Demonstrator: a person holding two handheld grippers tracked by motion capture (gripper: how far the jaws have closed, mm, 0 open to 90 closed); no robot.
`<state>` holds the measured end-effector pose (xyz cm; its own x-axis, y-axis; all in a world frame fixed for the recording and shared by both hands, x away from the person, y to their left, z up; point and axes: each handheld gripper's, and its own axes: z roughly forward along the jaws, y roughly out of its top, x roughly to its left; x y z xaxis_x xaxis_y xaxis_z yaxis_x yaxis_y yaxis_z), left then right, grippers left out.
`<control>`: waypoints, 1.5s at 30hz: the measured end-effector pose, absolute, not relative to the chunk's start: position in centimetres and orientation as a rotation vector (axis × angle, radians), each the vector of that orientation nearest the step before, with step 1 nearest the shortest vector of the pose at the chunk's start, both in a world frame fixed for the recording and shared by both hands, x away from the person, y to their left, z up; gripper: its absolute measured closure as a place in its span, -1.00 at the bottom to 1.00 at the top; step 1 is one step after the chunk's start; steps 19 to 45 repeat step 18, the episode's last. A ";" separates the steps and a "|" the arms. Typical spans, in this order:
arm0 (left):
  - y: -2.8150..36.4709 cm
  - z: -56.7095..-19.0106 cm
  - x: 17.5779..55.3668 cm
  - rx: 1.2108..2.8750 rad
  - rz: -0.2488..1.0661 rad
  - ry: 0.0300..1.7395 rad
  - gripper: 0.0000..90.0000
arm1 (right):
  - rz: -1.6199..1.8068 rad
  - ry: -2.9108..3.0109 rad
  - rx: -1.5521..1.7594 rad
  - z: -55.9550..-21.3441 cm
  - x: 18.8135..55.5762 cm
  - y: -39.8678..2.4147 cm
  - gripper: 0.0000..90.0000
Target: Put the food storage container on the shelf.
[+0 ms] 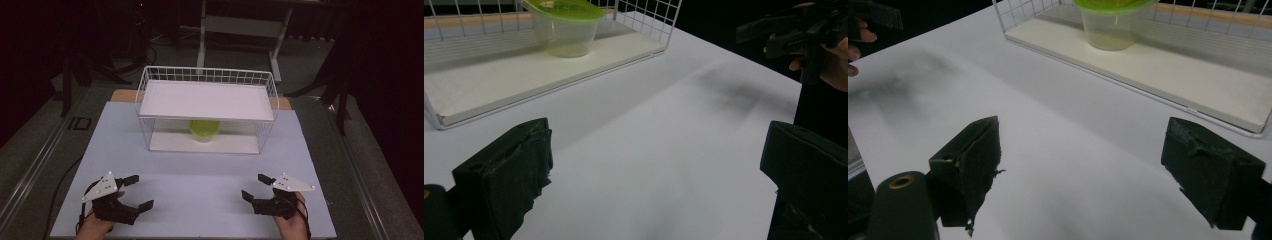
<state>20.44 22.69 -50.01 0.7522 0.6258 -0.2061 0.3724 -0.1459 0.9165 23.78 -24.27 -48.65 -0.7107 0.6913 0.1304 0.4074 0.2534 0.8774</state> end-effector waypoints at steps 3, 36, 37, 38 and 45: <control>22.8 -50.3 20.6 1.755 0.249 0.804 -0.97 | 1.419 2.254 1.029 -49.2 24.1 -24.4 -0.64; 22.6 -50.2 20.4 1.757 0.240 0.789 -0.97 | 1.422 2.264 1.063 -49.9 24.7 -24.4 -0.63; 22.6 -50.2 20.4 1.757 0.240 0.789 -0.97 | 1.422 2.264 1.063 -49.9 24.7 -24.4 -0.63; 22.6 -50.2 20.4 1.757 0.240 0.789 -0.97 | 1.422 2.264 1.063 -49.9 24.7 -24.4 -0.63; 22.6 -50.2 20.4 1.757 0.240 0.789 -0.97 | 1.422 2.264 1.063 -49.9 24.7 -24.4 -0.63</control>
